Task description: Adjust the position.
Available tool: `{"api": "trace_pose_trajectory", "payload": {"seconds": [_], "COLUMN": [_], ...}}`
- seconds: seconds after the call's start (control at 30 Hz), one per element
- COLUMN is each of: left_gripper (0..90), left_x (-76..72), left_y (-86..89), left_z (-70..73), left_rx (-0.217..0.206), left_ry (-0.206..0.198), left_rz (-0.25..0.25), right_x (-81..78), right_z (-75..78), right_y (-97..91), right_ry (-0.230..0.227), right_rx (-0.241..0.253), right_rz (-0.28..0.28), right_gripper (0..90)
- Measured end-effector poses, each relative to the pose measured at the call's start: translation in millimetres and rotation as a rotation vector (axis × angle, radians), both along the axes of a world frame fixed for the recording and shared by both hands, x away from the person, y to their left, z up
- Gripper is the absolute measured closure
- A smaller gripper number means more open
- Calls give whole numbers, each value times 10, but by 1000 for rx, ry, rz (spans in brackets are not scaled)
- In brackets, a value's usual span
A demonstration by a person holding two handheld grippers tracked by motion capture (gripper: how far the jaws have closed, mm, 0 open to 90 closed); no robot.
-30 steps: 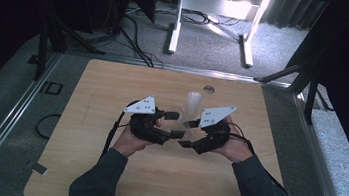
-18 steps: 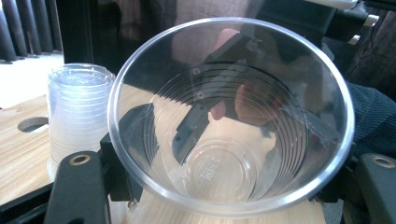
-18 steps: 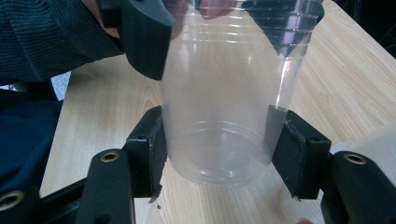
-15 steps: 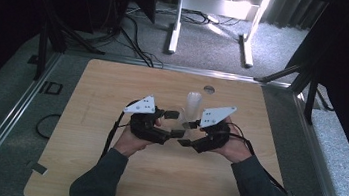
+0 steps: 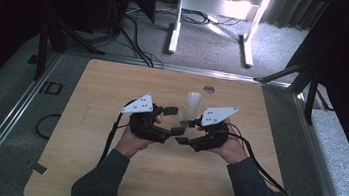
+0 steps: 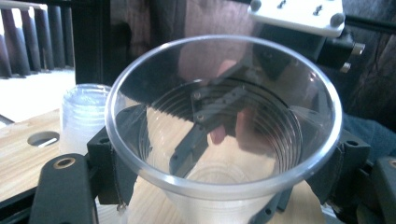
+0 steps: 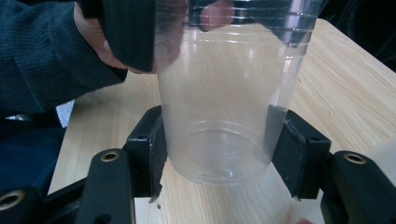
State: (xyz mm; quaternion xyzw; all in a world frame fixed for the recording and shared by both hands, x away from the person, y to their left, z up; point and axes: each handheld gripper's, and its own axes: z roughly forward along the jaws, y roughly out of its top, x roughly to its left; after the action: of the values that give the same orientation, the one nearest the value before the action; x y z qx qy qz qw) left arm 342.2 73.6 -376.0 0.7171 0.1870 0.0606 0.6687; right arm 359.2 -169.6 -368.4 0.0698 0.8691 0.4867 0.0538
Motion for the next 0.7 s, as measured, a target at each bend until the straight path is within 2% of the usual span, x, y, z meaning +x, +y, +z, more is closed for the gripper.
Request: {"api": "trace_pose_trajectory", "payload": {"seconds": [0.3, 0.33, 0.43, 0.7], "left_gripper": [228, 228, 236, 254], "left_x": [-16, -18, -14, -30], "left_y": [13, 18, 30, 58], "left_z": [-2, -4, 0, 18], "left_rx": [-68, -97, -118, -135], "left_ry": [-11, -9, -11, -25], "left_rz": [27, 40, 42, 62], "right_x": [0, -2, 0, 10], "right_z": [-8, -9, -14, -23], "right_y": [10, 12, 18, 26], "right_ry": [16, 17, 19, 32], "right_rx": [42, 46, 75, 96], "right_rz": [-3, -3, -11, -14], "right_gripper": [412, 412, 412, 412]}}
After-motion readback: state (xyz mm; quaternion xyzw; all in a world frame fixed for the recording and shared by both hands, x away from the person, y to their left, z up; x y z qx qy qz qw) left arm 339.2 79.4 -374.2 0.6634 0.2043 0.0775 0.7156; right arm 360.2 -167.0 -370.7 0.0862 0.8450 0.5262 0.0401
